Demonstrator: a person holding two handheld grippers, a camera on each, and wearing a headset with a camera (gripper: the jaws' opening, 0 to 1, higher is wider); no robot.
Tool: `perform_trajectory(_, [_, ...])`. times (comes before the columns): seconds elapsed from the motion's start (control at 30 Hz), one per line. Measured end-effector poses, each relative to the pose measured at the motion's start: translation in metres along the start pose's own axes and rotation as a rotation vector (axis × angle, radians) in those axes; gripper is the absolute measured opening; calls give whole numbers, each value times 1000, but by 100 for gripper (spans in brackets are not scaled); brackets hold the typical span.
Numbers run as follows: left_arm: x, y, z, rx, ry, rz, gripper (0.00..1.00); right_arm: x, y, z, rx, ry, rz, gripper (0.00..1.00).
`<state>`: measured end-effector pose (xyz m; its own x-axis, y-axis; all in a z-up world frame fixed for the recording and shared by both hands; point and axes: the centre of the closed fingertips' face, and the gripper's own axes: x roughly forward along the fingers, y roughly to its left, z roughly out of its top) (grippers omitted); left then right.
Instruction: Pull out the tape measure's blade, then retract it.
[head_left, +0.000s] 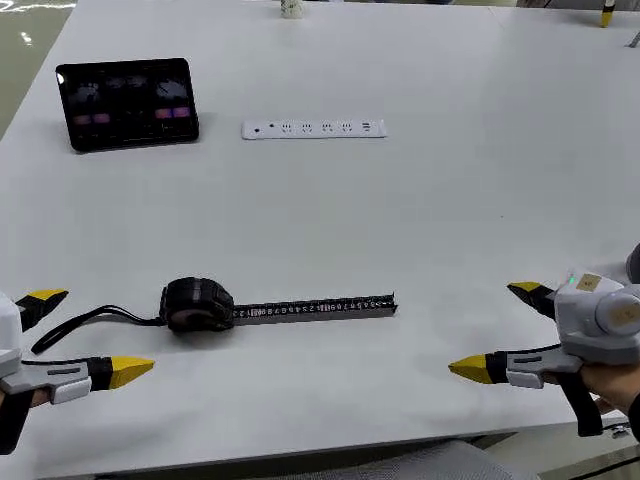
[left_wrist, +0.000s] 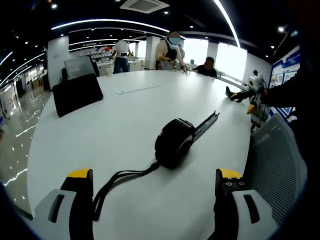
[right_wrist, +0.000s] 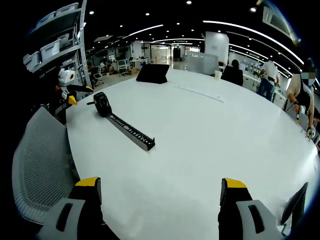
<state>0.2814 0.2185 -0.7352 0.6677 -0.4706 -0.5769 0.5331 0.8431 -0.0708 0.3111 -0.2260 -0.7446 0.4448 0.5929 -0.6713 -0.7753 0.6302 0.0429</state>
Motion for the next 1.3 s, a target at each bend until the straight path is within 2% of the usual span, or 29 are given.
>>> perform_trajectory(0.17, [-6, 5, -2, -9, 2, 21, 99, -5, -2, -9, -6, 4, -14, 99])
perform_trajectory(0.27, [-9, 4, -2, -8, 5, 19, 99, -8, 3, -9, 4, -8, 0, 99])
perform_trajectory(0.43, [-10, 2, -2, 6, 7, 31, 99, -10, 3, -12, -27, 11, -6, 99])
perform_trajectory(0.53, [-8, -4, -1, -11, -1, 20, 99, -11, 0, -15, -15, 28, -13, 99])
perform_trajectory(0.63, [-7, -7, -2, -13, 1, 15, 99, -13, 2, -11, -23, 18, -9, 99])
perform_trajectory(0.97, [-6, -10, -4, -16, 4, 27, 99, -17, 7, -16, -17, 30, -7, 99])
perform_trajectory(1.1, [-4, -12, -2, -19, 2, 33, 99, -20, 7, -17, -4, 26, -11, 99])
perform_trajectory(1.3, [0, -21, 5, -36, -9, 34, 99, -22, 9, -19, -15, 23, 7, 99])
